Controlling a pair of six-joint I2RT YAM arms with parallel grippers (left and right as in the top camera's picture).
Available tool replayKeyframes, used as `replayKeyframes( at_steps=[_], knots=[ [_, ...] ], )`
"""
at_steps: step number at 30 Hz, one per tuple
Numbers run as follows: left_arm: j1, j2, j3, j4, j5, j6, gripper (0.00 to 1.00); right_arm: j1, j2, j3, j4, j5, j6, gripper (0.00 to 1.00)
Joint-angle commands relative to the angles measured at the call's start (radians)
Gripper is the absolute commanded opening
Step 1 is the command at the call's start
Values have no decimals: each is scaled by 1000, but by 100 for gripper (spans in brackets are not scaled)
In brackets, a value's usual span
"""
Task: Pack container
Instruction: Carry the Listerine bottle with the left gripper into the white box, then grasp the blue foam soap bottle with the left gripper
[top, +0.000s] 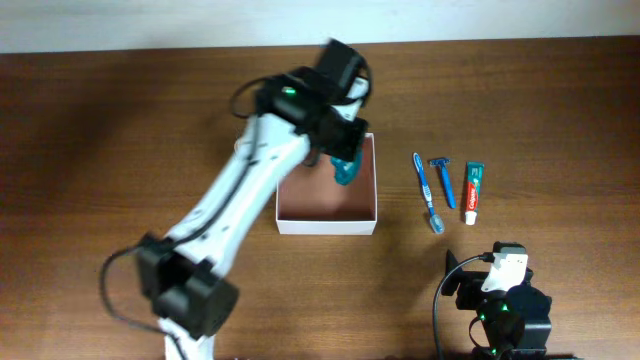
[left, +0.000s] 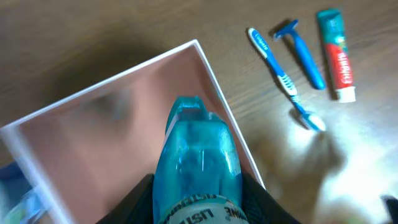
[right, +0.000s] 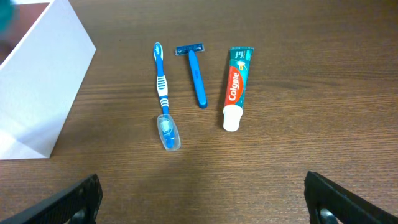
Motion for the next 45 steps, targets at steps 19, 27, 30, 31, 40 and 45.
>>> replayKeyframes(
  at_steps=[19,27,30,31,40,45],
  knots=[
    [-59,118,302,-150,-146,-18,86,-6,-6,-2,0,16,-7,99],
    [115,84,489,-509,-327,-17,99,-6,-6,-2,0,16,-7,99],
    [259,93,452,-507,-220,51,99,-6,-6,-2,0,16,-6,99],
    [324,107,434,-502,-137,98,99,-6,-6,-2,0,16,-7,99],
    [420,178,145,-331,-5,185,90,-6,-6,-2,0,16,-6,99],
    [415,179,20,-278,-5,184,79,-6,-6,-2,0,16,-7,99]
  ],
)
